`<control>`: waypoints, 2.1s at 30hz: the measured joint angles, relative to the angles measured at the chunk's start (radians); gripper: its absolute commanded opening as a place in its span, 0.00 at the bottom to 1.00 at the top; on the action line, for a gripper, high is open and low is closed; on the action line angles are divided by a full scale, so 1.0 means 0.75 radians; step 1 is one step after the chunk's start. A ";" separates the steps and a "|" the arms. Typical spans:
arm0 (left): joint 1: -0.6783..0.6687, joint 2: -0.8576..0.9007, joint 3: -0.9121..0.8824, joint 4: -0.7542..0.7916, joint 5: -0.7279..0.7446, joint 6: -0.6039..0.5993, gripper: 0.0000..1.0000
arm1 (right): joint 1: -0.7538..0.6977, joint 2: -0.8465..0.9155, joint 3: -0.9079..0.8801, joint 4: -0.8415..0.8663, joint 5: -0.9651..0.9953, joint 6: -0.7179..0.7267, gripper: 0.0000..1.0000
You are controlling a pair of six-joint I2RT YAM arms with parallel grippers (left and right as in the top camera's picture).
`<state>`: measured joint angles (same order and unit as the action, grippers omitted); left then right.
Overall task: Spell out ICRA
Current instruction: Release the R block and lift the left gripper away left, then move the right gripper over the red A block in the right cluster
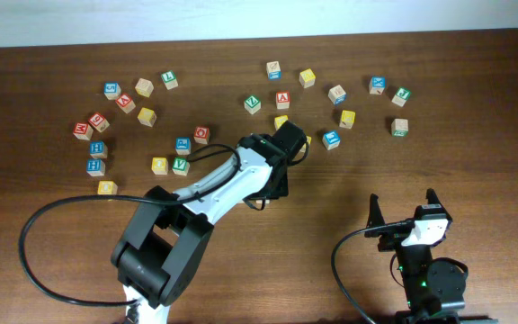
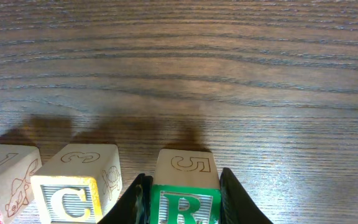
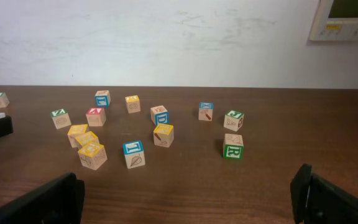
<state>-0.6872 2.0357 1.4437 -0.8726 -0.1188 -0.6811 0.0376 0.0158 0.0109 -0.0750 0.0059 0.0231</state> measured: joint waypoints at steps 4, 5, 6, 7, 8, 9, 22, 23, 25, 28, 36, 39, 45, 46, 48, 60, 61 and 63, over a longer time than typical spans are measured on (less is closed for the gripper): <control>0.000 0.001 0.000 0.000 0.014 -0.002 0.49 | 0.000 0.000 0.000 0.000 0.000 -0.001 0.98; 0.000 0.001 0.001 -0.002 0.014 0.000 0.50 | 0.000 0.000 0.000 0.000 0.000 -0.001 0.98; 0.000 0.003 0.013 -0.026 0.014 0.000 0.50 | 0.000 0.000 0.000 0.000 0.000 0.000 0.98; 0.006 0.005 0.057 -0.073 0.016 0.000 0.50 | 0.000 0.000 0.000 0.000 0.000 -0.001 0.98; 0.015 0.008 0.104 -0.124 0.018 0.000 0.52 | 0.000 0.000 0.000 0.000 0.001 -0.001 0.98; 0.032 0.010 0.176 -0.178 0.018 0.001 0.54 | 0.000 0.000 0.000 0.000 0.001 -0.001 0.98; 0.519 -0.126 0.835 -0.652 -0.032 0.081 0.99 | 0.000 0.000 0.000 0.000 0.000 -0.001 0.98; 0.518 -0.126 0.835 -0.661 -0.032 0.081 0.99 | 0.000 0.000 0.000 0.000 0.000 0.000 0.98; 0.520 -0.126 0.835 -0.666 -0.058 0.081 0.99 | 0.000 0.000 0.000 0.000 0.000 0.000 0.98; 0.670 -0.126 0.835 -0.704 -0.053 0.081 0.99 | 0.000 0.000 0.000 0.000 0.000 -0.001 0.98; 0.961 -0.126 0.834 -0.982 -0.037 0.081 0.99 | 0.001 0.000 0.000 0.001 -0.010 0.010 0.98; 0.961 -0.126 0.834 -0.983 -0.037 0.081 0.99 | 0.001 0.000 0.000 0.015 -0.151 0.135 0.99; 0.961 -0.126 0.834 -0.988 -0.036 0.081 0.99 | 0.001 0.001 0.000 0.300 -0.481 0.531 0.98; 0.961 -0.126 0.834 -0.987 -0.037 0.081 0.99 | 0.001 -0.001 0.001 0.497 -0.511 0.610 0.98; 0.961 -0.126 0.834 -0.988 -0.036 0.081 0.99 | 0.001 0.005 0.001 0.731 -0.536 0.677 0.98; 0.961 -0.127 0.829 -0.993 -0.036 0.081 0.99 | -0.002 1.097 1.426 0.201 -0.591 0.218 0.98; 0.961 -0.128 0.829 -0.984 -0.035 0.081 0.99 | -0.002 1.279 1.619 -0.045 -0.622 0.171 0.98; 0.961 -0.126 0.829 -0.989 -0.036 0.081 0.99 | 0.057 1.725 2.084 -0.459 -0.639 0.015 0.98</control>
<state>0.0334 1.9411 2.0655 -1.6142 -0.1459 -0.6201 0.0807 1.3098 1.5742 -0.4194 -0.4736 0.0345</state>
